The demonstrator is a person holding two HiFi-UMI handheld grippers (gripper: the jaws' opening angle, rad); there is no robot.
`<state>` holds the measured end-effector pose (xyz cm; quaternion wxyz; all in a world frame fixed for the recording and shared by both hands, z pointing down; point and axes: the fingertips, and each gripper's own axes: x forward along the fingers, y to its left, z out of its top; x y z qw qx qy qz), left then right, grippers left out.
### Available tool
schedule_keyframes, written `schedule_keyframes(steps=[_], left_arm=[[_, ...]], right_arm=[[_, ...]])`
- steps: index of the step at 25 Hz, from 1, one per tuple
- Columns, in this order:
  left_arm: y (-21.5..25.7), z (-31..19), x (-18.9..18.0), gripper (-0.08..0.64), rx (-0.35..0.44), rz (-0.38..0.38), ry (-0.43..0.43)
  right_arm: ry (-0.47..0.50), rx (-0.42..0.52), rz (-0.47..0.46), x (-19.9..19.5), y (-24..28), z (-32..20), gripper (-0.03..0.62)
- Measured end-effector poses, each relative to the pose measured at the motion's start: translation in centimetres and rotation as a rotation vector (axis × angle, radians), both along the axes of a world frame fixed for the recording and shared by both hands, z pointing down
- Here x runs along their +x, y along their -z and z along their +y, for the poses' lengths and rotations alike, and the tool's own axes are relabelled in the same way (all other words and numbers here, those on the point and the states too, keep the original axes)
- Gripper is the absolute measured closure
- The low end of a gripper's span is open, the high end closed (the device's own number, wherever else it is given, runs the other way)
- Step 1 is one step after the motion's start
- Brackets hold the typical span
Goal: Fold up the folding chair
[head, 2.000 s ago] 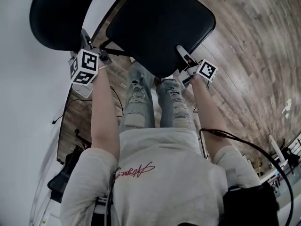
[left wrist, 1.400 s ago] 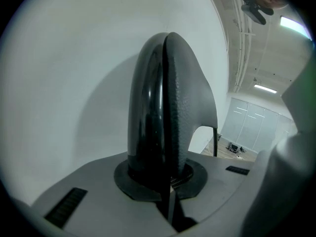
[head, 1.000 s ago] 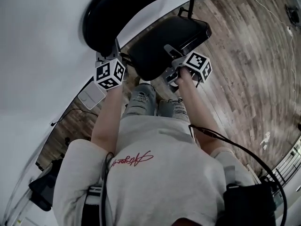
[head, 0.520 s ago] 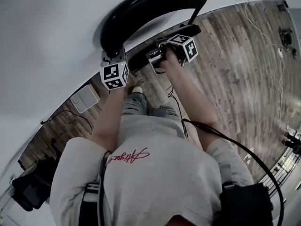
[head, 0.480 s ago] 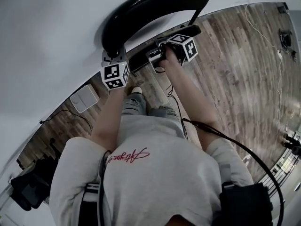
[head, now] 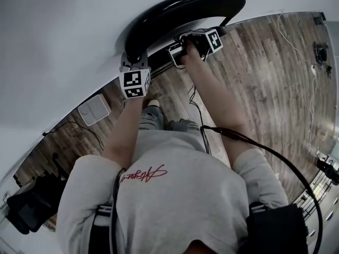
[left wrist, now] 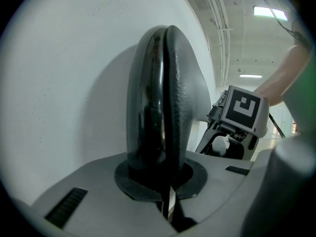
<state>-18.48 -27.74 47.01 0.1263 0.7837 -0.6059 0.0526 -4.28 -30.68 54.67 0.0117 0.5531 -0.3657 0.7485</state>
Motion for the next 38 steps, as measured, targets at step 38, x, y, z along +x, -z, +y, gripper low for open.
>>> schedule_keyframes(steps=[38], left_arm=[[1.4,6.2,-4.4,0.314,-0.067,-0.076,0.013]], right_arm=[[0.055,0.517,0.075,4.3,9.2,5.6,0.418]])
